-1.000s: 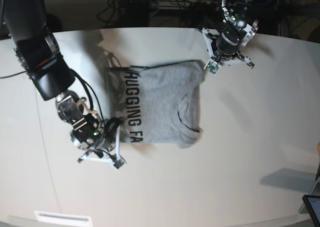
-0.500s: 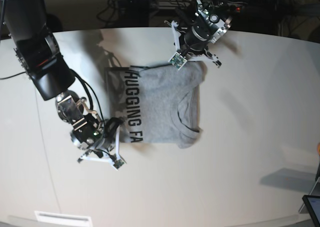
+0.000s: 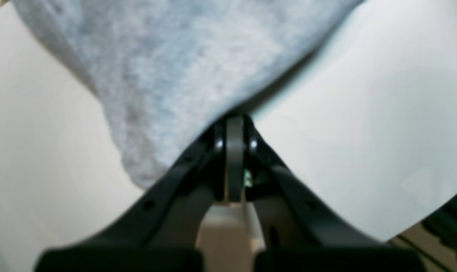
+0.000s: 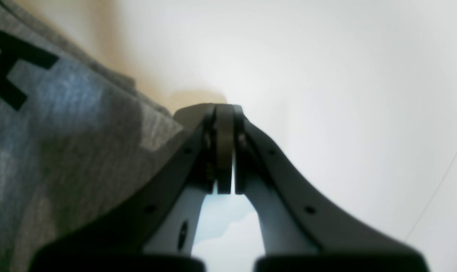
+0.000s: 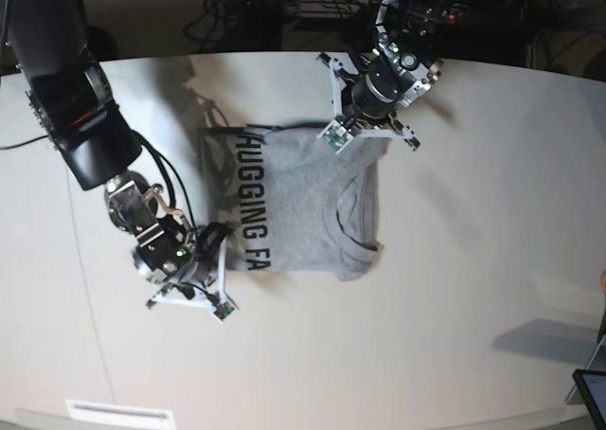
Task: Fold the T-shirt properly
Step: 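Grasp the shirt's opposite edges with both grippers, then rotate the shirt with both grippers and release it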
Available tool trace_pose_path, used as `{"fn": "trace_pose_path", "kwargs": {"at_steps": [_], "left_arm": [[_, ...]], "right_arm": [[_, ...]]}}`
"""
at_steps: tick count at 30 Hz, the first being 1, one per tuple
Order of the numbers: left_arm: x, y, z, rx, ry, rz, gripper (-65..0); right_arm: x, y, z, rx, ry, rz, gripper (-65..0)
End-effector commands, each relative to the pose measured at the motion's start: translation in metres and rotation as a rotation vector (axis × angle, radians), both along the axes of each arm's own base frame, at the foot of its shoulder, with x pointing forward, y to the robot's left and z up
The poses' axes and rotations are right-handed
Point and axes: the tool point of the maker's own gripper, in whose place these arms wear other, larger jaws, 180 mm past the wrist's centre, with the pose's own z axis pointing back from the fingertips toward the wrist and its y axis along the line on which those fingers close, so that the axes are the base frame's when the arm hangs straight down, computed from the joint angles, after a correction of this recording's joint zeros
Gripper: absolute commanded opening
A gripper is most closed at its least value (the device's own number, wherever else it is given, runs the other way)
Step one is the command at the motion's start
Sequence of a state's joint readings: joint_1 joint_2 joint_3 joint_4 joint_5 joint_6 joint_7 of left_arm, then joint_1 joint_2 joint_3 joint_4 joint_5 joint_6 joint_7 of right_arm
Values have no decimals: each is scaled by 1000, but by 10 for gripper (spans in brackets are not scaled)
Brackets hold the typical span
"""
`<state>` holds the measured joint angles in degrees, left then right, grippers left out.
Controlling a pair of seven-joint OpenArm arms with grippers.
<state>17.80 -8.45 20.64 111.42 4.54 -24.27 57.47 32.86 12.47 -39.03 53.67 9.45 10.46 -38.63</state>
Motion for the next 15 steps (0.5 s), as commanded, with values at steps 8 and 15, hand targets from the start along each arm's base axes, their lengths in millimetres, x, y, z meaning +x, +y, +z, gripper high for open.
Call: {"fn": "trace_pose_path", "kwargs": {"at_steps": [8,15], "left_arm": [[31,39,10,60,-59,90,-647],[40,55,-6,89,-23,107,-647]], "right_arm": [[-22,-22,-22,-64,92,-25,-650],[-29,-24,-20,-83,107,-23,-650]]}}
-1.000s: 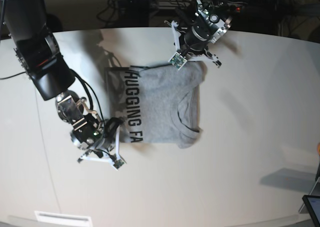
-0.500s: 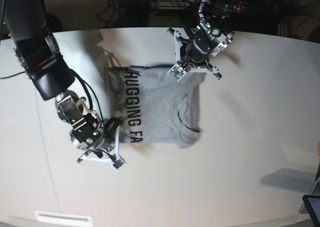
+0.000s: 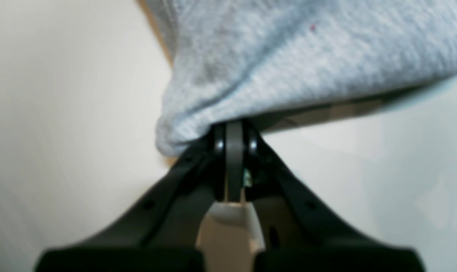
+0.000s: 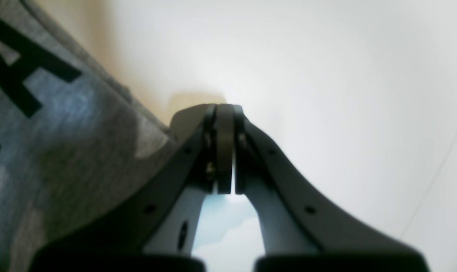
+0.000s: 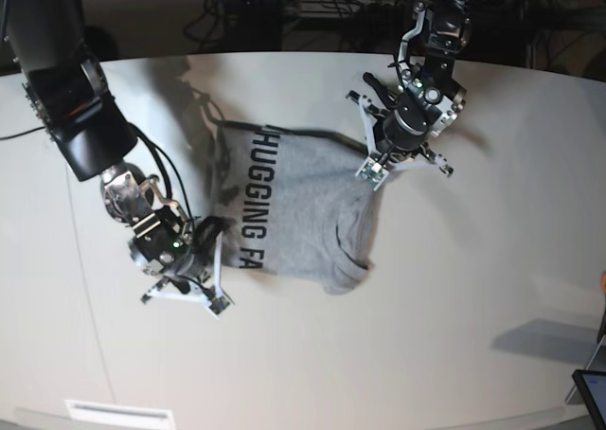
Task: Fold the T-shirt properly
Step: 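Rotate the shirt with both grippers and release it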
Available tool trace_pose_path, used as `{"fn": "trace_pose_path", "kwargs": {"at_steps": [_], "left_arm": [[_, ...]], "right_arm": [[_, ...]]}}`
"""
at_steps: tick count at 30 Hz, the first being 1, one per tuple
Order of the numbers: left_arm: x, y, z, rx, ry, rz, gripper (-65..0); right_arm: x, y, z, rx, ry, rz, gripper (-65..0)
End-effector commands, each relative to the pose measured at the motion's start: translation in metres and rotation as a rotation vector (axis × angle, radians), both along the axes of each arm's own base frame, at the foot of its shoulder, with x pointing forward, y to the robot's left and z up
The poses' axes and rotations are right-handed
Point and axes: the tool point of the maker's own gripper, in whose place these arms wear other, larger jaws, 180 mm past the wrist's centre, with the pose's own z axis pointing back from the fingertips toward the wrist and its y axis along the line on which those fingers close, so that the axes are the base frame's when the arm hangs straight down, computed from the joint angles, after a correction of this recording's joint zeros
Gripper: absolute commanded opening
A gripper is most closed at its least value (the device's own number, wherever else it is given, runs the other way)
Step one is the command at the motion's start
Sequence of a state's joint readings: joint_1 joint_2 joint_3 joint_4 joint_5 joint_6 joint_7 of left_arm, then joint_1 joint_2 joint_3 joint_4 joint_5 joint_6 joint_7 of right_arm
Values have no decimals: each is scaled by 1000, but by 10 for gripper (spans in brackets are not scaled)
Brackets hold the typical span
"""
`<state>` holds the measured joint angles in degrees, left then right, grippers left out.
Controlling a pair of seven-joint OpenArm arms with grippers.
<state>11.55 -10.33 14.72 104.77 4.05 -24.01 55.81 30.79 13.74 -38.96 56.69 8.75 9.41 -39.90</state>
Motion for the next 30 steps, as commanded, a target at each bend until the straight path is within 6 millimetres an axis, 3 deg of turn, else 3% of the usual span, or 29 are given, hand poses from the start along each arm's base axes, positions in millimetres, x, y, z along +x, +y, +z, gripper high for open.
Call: {"fn": "trace_pose_path", "kwargs": {"at_steps": [1,10,18,30], "left_arm": [[2,6,0,29,12,9,-647],[36,13,3,46,-14,22,-647],[67,18,1,55,-15,39,-645],[113,26,11,61,-37,66,-643]], "right_arm": [[-20,-20,-17,-71,112,-20,-650],[-41,-21,-9,-103,128,3,-650],[-61,-10,-9,-94,141,32,-650],[-86,-9,-25,-106,203,35,-650]]}}
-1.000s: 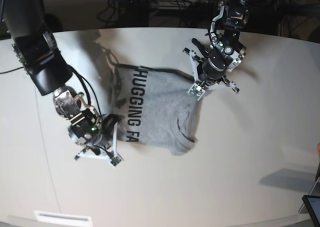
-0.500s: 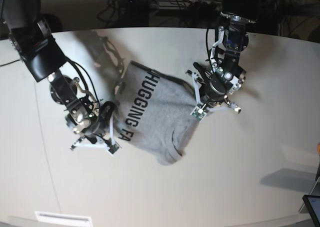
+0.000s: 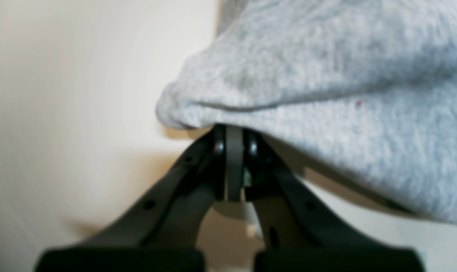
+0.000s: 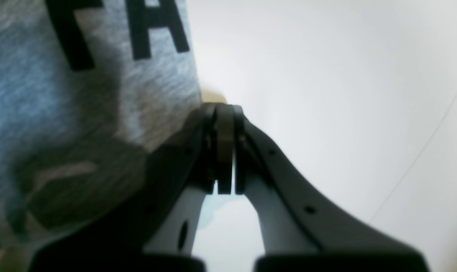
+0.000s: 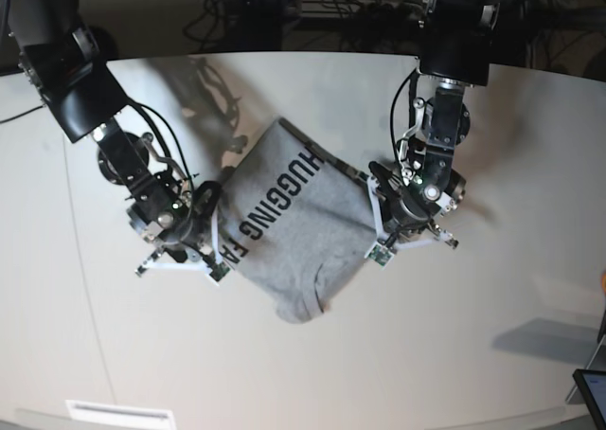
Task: Fold the T-shirt properly
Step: 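Rotate the shirt with both grippers and release it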
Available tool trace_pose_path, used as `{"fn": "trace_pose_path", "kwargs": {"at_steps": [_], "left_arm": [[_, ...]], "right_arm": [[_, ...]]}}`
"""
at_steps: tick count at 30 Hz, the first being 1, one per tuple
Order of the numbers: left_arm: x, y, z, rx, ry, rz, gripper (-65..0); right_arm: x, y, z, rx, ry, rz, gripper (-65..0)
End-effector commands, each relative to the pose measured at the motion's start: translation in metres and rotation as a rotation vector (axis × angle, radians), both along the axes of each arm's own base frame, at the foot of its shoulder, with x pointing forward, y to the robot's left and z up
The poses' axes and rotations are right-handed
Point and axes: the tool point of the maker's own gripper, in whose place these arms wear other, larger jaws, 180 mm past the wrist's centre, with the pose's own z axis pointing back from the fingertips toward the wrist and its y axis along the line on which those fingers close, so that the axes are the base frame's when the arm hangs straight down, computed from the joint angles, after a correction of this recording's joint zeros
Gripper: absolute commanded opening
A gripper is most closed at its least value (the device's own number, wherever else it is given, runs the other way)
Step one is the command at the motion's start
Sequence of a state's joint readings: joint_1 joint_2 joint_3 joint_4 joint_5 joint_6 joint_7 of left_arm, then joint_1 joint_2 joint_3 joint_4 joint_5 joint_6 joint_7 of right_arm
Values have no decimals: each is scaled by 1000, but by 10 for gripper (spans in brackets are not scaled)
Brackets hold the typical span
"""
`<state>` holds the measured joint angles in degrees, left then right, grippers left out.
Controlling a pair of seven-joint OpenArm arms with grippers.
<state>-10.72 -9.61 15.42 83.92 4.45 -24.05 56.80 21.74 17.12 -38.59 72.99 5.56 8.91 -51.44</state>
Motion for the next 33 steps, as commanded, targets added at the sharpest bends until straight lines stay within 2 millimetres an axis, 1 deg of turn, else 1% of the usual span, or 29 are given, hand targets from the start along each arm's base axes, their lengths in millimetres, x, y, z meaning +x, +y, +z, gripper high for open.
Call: {"fn": "trace_pose_path", "kwargs": {"at_steps": [1,3,5,8,10,11,12,14,16,18,22,28,31,33], "left_arm": [[9,2,7,6,-15,3,-643],[17,-5,7,8,-9,-14,-642],[26,-15,5,10,-10,-51,-642],[33,-24,0,14,-1,-85,-642],[37,-28,-1,21,7,-100,-643],[39,-36,-2,15,11,-110,-643],[43,-40,-1,6,7,-114,-643],[48,-41,-1,-1,5,-113,-643],[58,-43,2,-12,-10,-116,-643],[66,-52,4,-29,-15,-122,-643],[78,-63,0,-60,-7,-127,-642],[91,-89,-6,-125,1,-148,-642],[98,-101,-5,-157,-14,-162,-642],[102,-108,-5,-173,-13,-169,-642]], "right_arm": [[-35,-5,-25,-16,154,-4,-650],[-38,-5,-28,-16,160,-4,-650],[-44,-4,-32,-16,173,-1,-650],[-53,5,-30,3,170,23,-650],[-57,5,-28,8,161,32,-650],[-60,4,-27,6,163,35,-650],[-62,5,-27,5,167,37,-650],[-65,9,-24,10,163,45,-650],[-72,7,-24,7,170,50,-650],[-74,9,-22,12,164,57,-650],[-85,11,-27,19,184,61,-650],[-103,13,-37,24,220,62,-650],[-113,19,-39,40,231,68,-650],[-118,25,-36,57,224,81,-650]]}}
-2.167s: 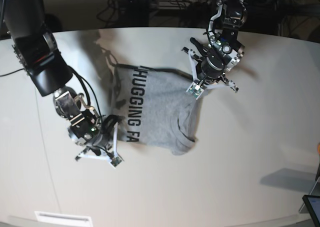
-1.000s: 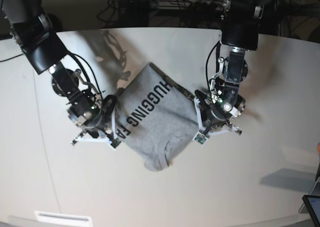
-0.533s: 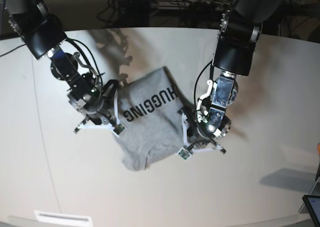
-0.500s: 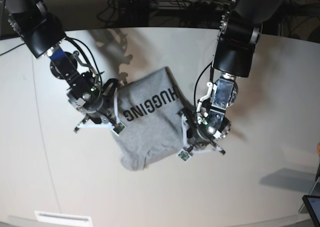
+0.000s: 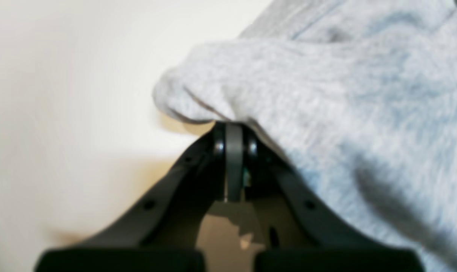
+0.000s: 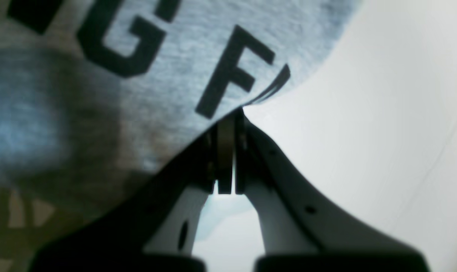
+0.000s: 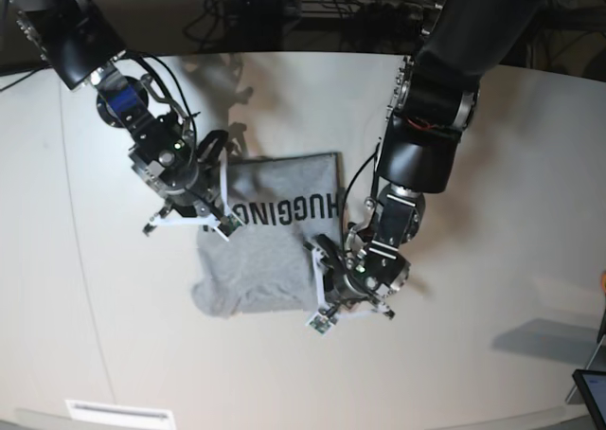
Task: Fold the T-shirt properly
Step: 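Rotate the shirt with both grippers and release it, then lower both grippers onto the shirt's lettered edge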
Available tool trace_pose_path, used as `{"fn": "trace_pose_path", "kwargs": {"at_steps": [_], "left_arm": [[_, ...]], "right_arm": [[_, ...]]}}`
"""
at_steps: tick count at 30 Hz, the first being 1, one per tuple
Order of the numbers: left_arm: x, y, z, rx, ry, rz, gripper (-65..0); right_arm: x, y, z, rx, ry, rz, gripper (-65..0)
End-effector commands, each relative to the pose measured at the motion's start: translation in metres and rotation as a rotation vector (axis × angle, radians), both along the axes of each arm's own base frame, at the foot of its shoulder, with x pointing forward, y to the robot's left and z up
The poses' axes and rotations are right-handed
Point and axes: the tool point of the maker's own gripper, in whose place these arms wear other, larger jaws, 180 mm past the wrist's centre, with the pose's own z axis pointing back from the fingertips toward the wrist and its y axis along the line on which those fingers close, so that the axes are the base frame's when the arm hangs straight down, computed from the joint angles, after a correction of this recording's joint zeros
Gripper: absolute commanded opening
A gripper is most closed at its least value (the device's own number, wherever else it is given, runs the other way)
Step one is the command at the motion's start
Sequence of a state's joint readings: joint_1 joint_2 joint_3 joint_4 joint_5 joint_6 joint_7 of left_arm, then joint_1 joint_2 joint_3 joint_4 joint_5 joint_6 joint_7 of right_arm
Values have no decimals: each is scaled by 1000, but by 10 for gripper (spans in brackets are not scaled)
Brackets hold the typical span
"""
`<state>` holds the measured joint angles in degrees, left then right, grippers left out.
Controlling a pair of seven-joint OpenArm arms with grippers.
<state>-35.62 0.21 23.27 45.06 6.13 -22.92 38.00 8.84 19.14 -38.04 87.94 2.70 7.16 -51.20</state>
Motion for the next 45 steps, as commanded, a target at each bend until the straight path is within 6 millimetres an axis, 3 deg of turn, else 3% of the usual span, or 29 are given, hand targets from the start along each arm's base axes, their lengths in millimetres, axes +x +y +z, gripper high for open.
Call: {"fn": "trace_pose_path", "kwargs": {"at_steps": [1,8,13,19,23,28,30,32,37,41,45], "left_arm": [[1,-17,3,-30,15,-30,-642],[5,-40,3,-77,16,-53,-642],[4,-37,2,-72,17,-49,-643],[9,10,-1,-14,11,-2,-647],[12,43,12,43,-13,37,-647],[16,73,63,128,-142,51,-647],[13,83,84,160,-188,57,-647],[5,92,101,173,-239,71,-647],[-33,128,118,103,-322,199,-647],[-68,154,125,70,-405,261,-647],[-108,174,126,57,-473,284,-647]], "right_arm": [[-54,2,-32,-13,235,30,-650],[-65,7,-33,2,246,40,-650],[-63,3,-33,-5,245,36,-650],[-57,-4,-31,-18,230,33,-650],[-48,-10,-28,-31,214,26,-650],[-34,-16,-26,-43,195,10,-650],[-16,-21,-14,4,131,-68,-650],[5,-36,1,54,55,-192,-650],[38,-62,36,137,-85,-330,-650],[49,-80,66,219,-207,-399,-650],[44,-70,99,288,-302,-369,-650]]}}
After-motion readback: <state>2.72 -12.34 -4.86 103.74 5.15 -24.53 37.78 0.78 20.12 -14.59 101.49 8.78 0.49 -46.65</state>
